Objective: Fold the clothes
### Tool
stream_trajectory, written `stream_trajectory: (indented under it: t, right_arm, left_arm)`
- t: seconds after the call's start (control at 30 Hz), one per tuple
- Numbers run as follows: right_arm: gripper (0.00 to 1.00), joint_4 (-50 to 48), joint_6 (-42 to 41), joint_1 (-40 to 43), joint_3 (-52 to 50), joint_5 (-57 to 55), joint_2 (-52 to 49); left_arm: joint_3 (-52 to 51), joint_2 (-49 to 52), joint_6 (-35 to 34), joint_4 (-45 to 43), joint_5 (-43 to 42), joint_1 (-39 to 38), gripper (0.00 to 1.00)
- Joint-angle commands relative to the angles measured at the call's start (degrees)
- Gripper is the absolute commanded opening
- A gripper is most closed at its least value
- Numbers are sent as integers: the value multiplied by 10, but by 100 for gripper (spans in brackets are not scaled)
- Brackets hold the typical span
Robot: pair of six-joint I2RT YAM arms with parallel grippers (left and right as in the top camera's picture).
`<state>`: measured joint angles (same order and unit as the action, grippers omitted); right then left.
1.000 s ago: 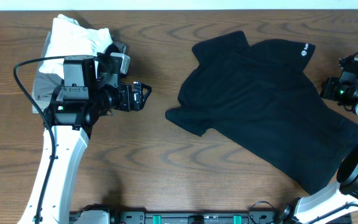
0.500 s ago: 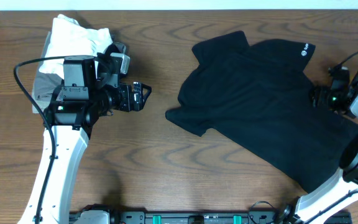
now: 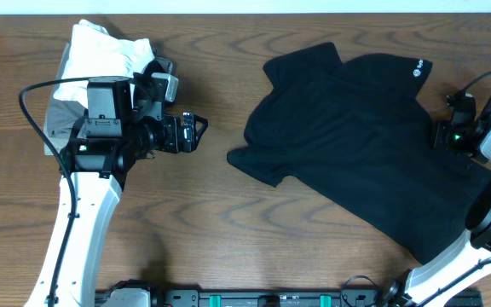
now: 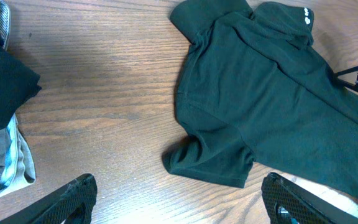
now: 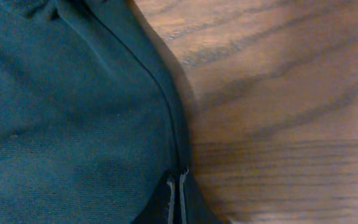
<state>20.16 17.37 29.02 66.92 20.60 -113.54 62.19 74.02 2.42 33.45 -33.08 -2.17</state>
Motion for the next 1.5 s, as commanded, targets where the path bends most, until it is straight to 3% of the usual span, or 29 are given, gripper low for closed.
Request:
stream_trajectory:
  t: [0.0, 0.2, 0.4, 0.47, 0.53, 0.57, 0.63, 0.83, 1.1, 1.33, 1.47]
  right_arm:
    - [1, -8, 2, 7, 7, 37, 18]
    - [1, -102, -2, 7, 14, 41, 81]
    - [3, -193, -2, 2, 13, 39, 82]
    - [14, -200, -2, 0, 13, 27, 74]
    - [54, -203, -2, 1, 13, 1, 65]
    - [64, -203, -2, 2, 13, -14, 63]
    - [74, -200, -6, 3, 13, -39, 61]
    - [75, -153, -111, 7, 13, -24, 62]
    - [70, -62, -212, 3, 13, 155, 62]
    - [65, 7, -227, -2, 13, 234, 83]
    - [64, 47, -230, -10, 13, 251, 116]
  left_arm:
    - [11, 1, 5, 1, -8, -2, 87]
    - [11, 1, 5, -2, -8, -2, 87]
    - [11, 1, 5, -12, -8, -2, 87]
    - [11, 1, 5, -11, -8, -2, 87]
    - [11, 1, 5, -10, -8, -2, 87]
    - [11, 1, 5, -10, -8, -2, 87]
    - [11, 1, 5, -10, -8, -2, 87]
    - [11, 1, 5, -10, -8, -2, 87]
    - [11, 20, 50, 16, -8, -6, 87]
    - [11, 117, 66, 31, -8, -47, 86]
    - [11, 195, 23, -8, -8, -95, 86]
